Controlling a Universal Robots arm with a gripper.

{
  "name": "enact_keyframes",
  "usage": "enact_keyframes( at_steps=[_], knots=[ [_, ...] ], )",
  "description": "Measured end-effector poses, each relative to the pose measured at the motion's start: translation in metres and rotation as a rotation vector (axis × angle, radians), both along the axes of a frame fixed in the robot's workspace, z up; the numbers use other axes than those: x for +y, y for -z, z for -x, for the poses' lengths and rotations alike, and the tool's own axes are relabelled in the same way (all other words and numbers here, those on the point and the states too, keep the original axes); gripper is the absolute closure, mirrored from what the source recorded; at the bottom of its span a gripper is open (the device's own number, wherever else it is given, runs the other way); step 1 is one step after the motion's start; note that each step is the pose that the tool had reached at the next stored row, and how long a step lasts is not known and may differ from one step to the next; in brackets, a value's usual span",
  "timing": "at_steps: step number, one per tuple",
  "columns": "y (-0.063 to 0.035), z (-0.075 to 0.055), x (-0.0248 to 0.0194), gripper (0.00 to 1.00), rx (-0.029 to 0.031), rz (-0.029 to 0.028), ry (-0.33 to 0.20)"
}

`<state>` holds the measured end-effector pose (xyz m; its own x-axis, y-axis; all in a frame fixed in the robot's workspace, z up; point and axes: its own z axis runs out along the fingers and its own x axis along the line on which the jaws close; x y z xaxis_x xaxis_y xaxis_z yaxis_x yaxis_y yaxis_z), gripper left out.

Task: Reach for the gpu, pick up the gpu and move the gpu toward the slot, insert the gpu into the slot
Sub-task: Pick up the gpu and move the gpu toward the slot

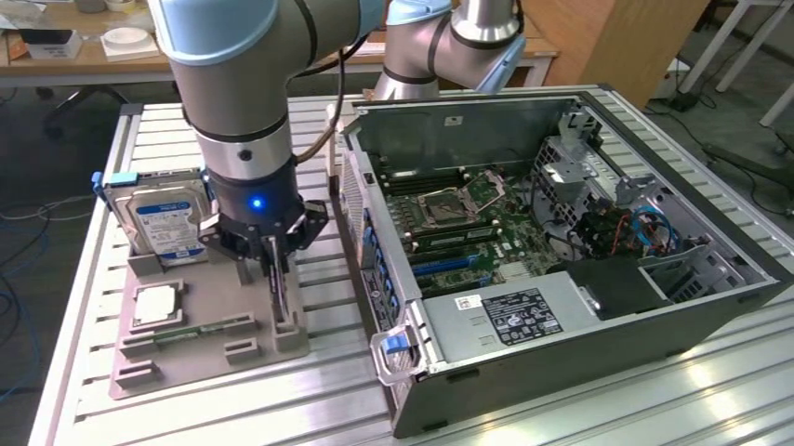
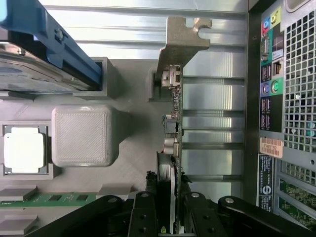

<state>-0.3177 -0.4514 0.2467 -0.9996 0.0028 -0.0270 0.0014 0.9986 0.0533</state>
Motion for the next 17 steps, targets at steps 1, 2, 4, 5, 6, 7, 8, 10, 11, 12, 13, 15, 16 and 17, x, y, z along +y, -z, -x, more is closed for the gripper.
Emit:
enact_keyframes(
  at_steps=[1,2,4,5,6,7,8,10,11,12,13,15,16,17],
  knots=[
    [-0.0011,0.0,0.0,0.73,-0.0001,-0.0001,0.0],
    [-0.002,0.0,0.0,0.73,0.0,-0.0002,0.0],
    [-0.0031,0.0,0.0,0.73,0.0,-0.0002,0.0],
    [-0.0038,0.0,0.0,0.73,0.0001,-0.0001,0.0],
    [-0.0046,0.0,0.0,0.73,0.0,-0.0002,0.0],
    [-0.0055,0.0,0.0,0.73,0.0,-0.0003,0.0],
    [-0.0061,0.0,0.0,0.73,0.0001,-0.0004,0.0],
    [-0.0071,0.0,0.0,0.73,0.0,-0.0007,0.0],
    [-0.0076,0.0,0.0,0.73,0.0,-0.0011,0.0],
    [-0.008,0.0,0.0,0.73,-0.0001,-0.0012,0.0],
    [-0.0086,0.0,0.0,0.73,0.0,-0.0011,0.0],
    [-0.0096,0.0,0.0,0.73,0.0001,-0.0013,0.0],
    [-0.0101,0.0,0.0,0.73,0.0,-0.0013,0.0],
    [-0.0108,0.0,0.0,0.73,0.0,-0.0014,0.0]
  ],
)
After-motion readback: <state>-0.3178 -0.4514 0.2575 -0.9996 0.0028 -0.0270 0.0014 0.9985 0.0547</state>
